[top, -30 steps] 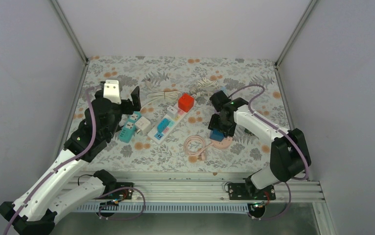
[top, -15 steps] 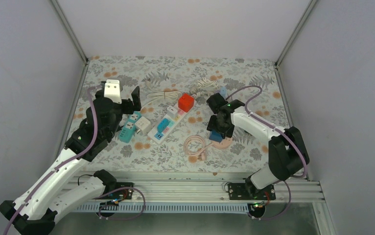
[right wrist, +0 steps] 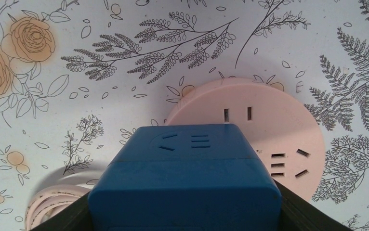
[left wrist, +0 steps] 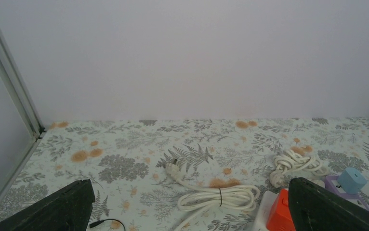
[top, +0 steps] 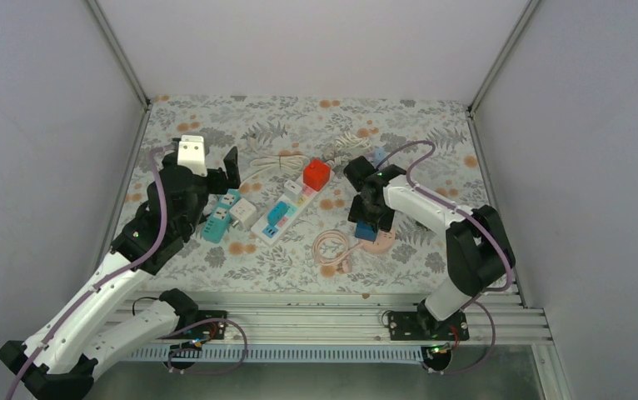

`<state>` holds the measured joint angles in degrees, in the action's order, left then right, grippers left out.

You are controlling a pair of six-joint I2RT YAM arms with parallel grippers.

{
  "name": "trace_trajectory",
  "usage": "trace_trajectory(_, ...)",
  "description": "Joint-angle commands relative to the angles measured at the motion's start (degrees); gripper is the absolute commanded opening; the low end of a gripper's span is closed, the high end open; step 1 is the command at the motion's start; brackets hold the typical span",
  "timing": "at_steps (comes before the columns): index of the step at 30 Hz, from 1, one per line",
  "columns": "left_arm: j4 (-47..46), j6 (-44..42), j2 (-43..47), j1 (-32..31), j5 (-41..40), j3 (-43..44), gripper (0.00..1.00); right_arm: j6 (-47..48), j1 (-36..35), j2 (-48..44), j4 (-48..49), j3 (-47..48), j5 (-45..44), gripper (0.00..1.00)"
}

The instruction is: Insert the plug

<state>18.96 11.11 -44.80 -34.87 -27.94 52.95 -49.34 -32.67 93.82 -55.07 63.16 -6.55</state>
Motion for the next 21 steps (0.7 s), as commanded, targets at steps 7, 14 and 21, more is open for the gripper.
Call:
trace_trajectory(7, -0.2, -0.9, -1.1, 0.1, -1.1, -0.2, 1.0, -2.2, 0.1, 10.3, 8.8, 2.9, 3.9, 0.04)
trace_trajectory(14, -0.2, -1.2, -2.5, 0.1, -1.8, 0.1, 1.0, -5.8, 0.2, 13.2, 13.3, 8.9, 5.3, 0.1)
trace_trajectory(21, -0.3, -1.3, -3.0, 0.1, -2.6, 0.0, 1.0, -4.5, 0.4, 13.7, 14.1, 9.7, 4.6, 0.26)
